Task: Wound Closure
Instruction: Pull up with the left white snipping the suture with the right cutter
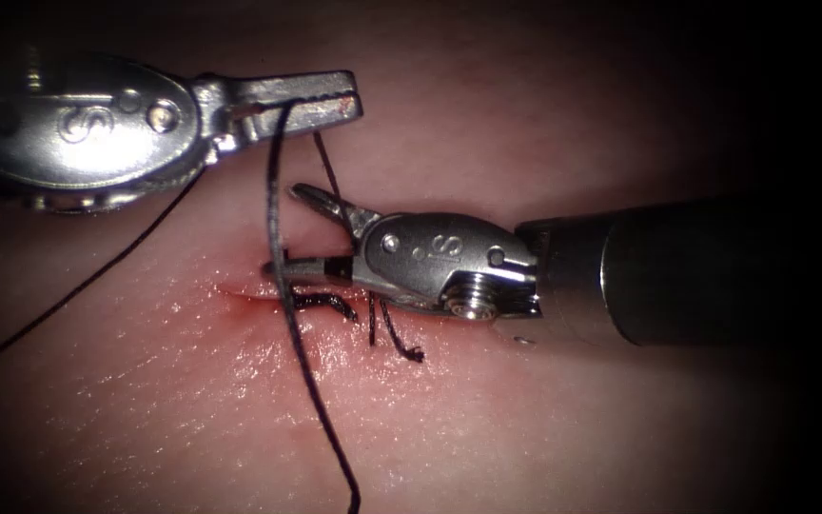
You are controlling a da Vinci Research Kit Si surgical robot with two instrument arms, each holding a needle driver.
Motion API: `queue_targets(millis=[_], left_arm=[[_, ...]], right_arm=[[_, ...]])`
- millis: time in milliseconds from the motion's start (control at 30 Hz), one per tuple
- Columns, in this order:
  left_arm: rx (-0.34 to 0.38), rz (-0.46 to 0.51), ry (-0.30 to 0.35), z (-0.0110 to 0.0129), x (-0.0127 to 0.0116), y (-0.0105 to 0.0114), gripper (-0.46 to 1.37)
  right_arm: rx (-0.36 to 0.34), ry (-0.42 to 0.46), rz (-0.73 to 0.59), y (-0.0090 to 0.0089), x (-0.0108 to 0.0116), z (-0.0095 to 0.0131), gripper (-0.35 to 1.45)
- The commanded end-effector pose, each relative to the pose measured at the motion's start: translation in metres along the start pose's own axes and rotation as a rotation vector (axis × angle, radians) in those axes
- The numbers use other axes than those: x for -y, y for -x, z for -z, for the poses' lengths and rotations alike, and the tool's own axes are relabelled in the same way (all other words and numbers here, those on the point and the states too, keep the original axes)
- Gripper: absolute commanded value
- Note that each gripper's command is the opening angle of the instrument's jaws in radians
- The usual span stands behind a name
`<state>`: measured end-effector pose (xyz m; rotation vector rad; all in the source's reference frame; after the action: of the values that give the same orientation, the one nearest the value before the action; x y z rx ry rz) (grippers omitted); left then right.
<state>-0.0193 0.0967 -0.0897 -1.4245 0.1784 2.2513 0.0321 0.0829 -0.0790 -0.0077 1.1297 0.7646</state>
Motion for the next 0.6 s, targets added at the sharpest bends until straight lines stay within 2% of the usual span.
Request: queue_targets(millis=[33, 133, 167, 200, 233, 267, 600], left_arm=[[0.0, 0.0, 0.01, -0.0001, 0.0, 0.0001, -0.35], [-0.001, -0.001, 0.013, -0.0002, 0.0, 0.0001, -0.35], [-0.001, -0.001, 0.013, -0.0001, 0.0, 0.0001, -0.35], [-0.001, -0.001, 0.013, -0.0001, 0.0, 0.0001, -0.35], [-0.001, -0.001, 0.013, -0.0001, 0.0, 0.0001, -0.35], [-0.001, -0.001, 0.013, -0.0001, 0.0, 0.0001, -0.35], [-0.002, -0.002, 0.015, -0.0001, 0.0001, 0.0001, -0.35]], right_arm=[[0.001, 0.0, -0.002, 0.0, 0.0, 0.0, 1.08], [0.001, 0.0, -0.001, 0.0001, 0.0001, -0.0001, 0.95], [0.001, 0.0, -0.001, 0.0001, 0.0001, -0.0001, 0.79], [0.0, -0.004, -0.001, 0.0001, 0.0001, 0.0, 0.52], [-0.008, -0.026, 0.0, 0.0001, 0.0001, 0.0001, -0.13], [-0.014, -0.043, 0.001, 0.0002, 0.0002, 0.0003, -0.35], [0.009, -0.039, 0.0, -0.0001, 0.0006, 0.0009, -0.35]])
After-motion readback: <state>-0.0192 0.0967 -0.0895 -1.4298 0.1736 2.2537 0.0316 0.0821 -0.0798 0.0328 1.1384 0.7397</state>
